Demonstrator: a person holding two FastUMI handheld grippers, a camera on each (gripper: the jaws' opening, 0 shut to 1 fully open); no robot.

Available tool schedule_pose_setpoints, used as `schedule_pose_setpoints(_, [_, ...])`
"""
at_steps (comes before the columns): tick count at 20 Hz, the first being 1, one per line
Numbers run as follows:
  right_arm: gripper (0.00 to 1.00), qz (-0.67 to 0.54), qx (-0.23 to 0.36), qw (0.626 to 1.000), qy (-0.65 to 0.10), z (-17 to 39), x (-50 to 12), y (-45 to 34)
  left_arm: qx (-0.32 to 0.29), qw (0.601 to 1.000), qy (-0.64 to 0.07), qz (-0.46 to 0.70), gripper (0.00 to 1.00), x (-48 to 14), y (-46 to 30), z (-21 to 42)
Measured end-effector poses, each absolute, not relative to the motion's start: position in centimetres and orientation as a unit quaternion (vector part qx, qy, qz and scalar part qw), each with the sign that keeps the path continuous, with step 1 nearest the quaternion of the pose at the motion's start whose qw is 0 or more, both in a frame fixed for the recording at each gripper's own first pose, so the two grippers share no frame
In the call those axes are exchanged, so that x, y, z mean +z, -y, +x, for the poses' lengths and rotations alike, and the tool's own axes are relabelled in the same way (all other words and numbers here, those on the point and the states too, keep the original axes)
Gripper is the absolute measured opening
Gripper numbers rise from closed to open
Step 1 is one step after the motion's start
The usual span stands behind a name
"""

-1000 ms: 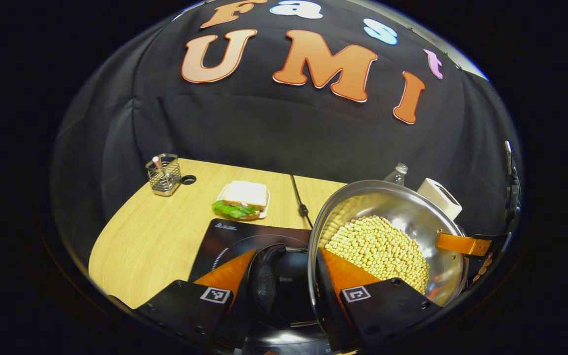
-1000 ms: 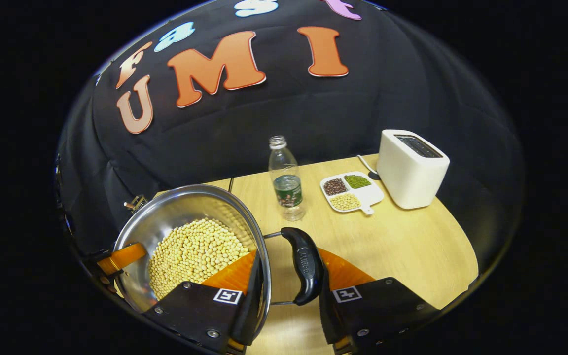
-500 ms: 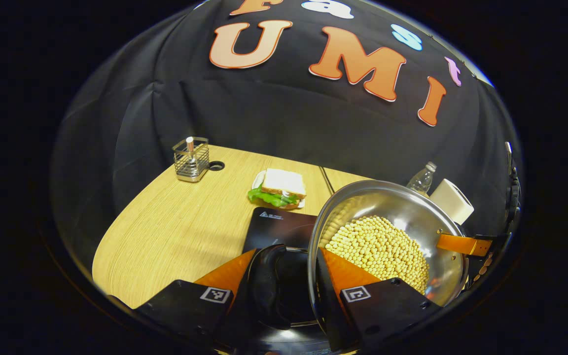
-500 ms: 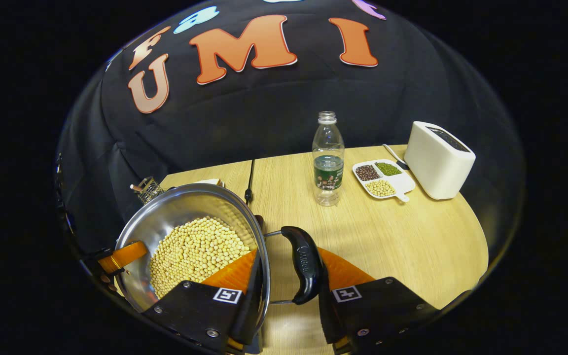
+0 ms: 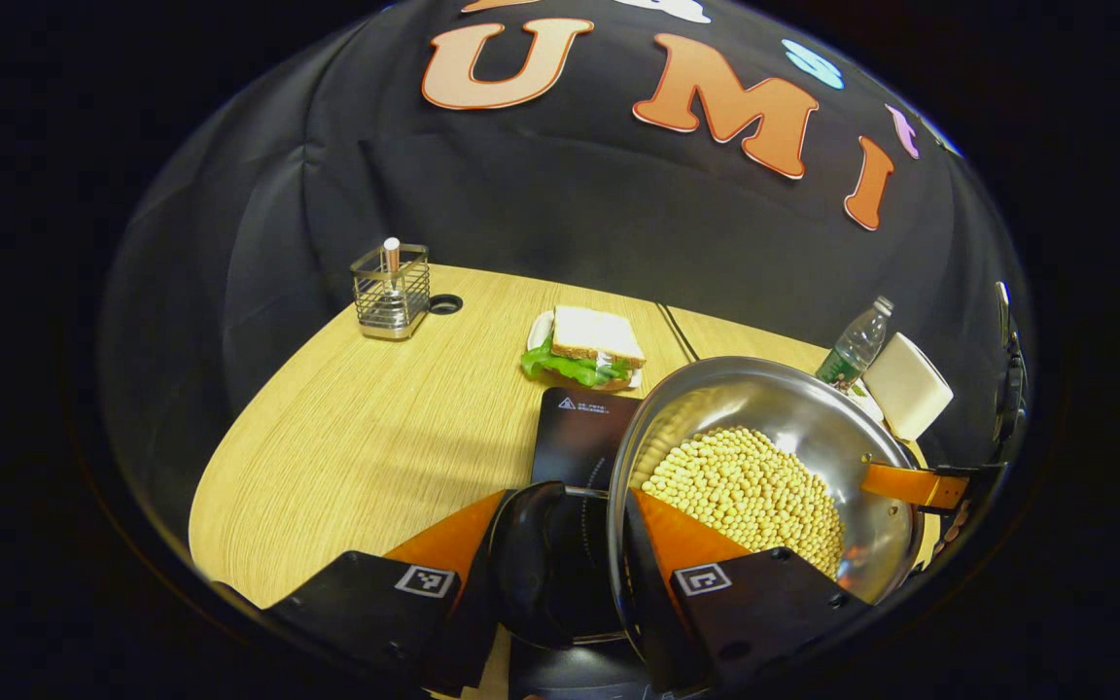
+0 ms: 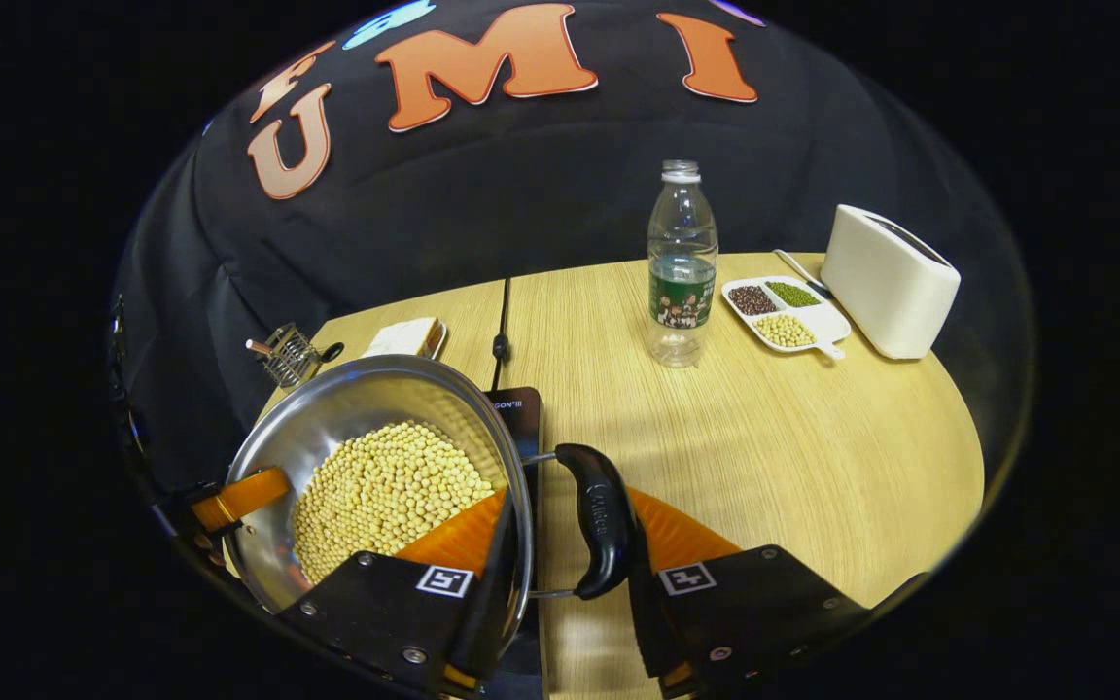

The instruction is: First push the handle of the pot to place it horizontally, then grasp the pot with both hands and set it on the induction cooktop.

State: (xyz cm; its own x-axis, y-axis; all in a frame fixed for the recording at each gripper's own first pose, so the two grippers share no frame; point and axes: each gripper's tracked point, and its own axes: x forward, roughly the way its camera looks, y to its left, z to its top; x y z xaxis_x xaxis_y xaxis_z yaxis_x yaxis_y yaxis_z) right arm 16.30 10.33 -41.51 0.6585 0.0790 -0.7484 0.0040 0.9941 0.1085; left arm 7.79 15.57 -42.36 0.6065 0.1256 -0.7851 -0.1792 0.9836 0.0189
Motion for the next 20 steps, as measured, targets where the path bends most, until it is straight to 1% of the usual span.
schedule_pose_setpoints(1, [0.55,0.055,0.021,0.909,-0.412,16.3,-41.6,-10.4,0.084,0.898,-0.431,-0.030,0.68,-42.1,-15.7,7.9])
schedule_pose_setpoints(2, [0.56,0.058,0.022,0.908,-0.413,16.1,-41.7,-10.3,0.087,0.896,-0.435,-0.026,0.72,-42.2,-15.9,7.9])
schedule_pose_setpoints(3, [0.58,0.058,0.024,0.908,-0.414,16.0,-41.5,-10.3,0.093,0.894,-0.438,-0.020,0.73,-42.2,-15.9,7.7])
schedule_pose_setpoints(4, [0.60,0.057,0.030,0.909,-0.411,16.0,-41.3,-10.4,0.094,0.900,-0.426,-0.010,0.75,-41.3,-15.8,8.4])
schedule_pose_setpoints(5, [0.62,0.054,0.031,0.915,-0.399,16.4,-40.6,-10.2,0.101,0.908,-0.408,0.002,0.78,-40.4,-16.0,9.2])
schedule_pose_setpoints(7, [0.71,0.047,0.029,0.924,-0.379,16.4,-38.9,-9.4,0.106,0.921,-0.373,0.029,0.89,-37.5,-15.7,10.4])
schedule_pose_setpoints(8, [0.84,0.043,0.026,0.928,-0.369,16.3,-37.8,-8.7,0.107,0.926,-0.360,0.042,0.94,-36.1,-15.5,10.5])
schedule_pose_setpoints(10, [0.94,0.037,0.018,0.938,-0.344,16.1,-35.3,-7.2,0.115,0.935,-0.331,0.058,0.94,-33.0,-14.8,10.9])
schedule_pose_setpoints(11, [0.94,0.036,0.016,0.943,-0.330,15.8,-34.0,-6.5,0.125,0.938,-0.317,0.066,1.00,-31.1,-14.7,10.9])
schedule_pose_setpoints(12, [0.94,0.033,0.015,0.948,-0.315,15.5,-32.4,-5.7,0.127,0.942,-0.303,0.070,1.00,-29.4,-14.2,10.9])
schedule_pose_setpoints(13, [0.94,0.028,0.011,0.953,-0.300,15.1,-30.9,-4.8,0.127,0.947,-0.286,0.073,0.96,-27.4,-13.5,11.0])
schedule_pose_setpoints(14, [0.94,0.022,0.006,0.959,-0.283,14.7,-29.1,-3.7,0.125,0.953,-0.267,0.075,0.99,-25.2,-12.7,10.9])
schedule_pose_setpoints(17, [0.94,0.010,-0.001,0.973,-0.231,12.6,-23.2,-0.9,0.120,0.970,-0.199,0.076,0.98,-17.8,-10.4,9.9])
schedule_pose_setpoints(18, [0.94,0.008,-0.002,0.977,-0.215,12.0,-21.5,-0.2,0.117,0.974,-0.180,0.073,0.95,-15.8,-9.5,9.3])
schedule_pose_setpoints(19, [0.94,0.003,-0.004,0.981,-0.194,11.0,-19.2,0.7,0.110,0.978,-0.165,0.067,1.00,-13.8,-8.5,8.8])
schedule_pose_setpoints(20, [0.94,-0.003,-0.006,0.984,-0.176,10.1,-17.2,1.6,0.101,0.981,-0.153,0.055,0.95,-12.1,-7.6,8.2])
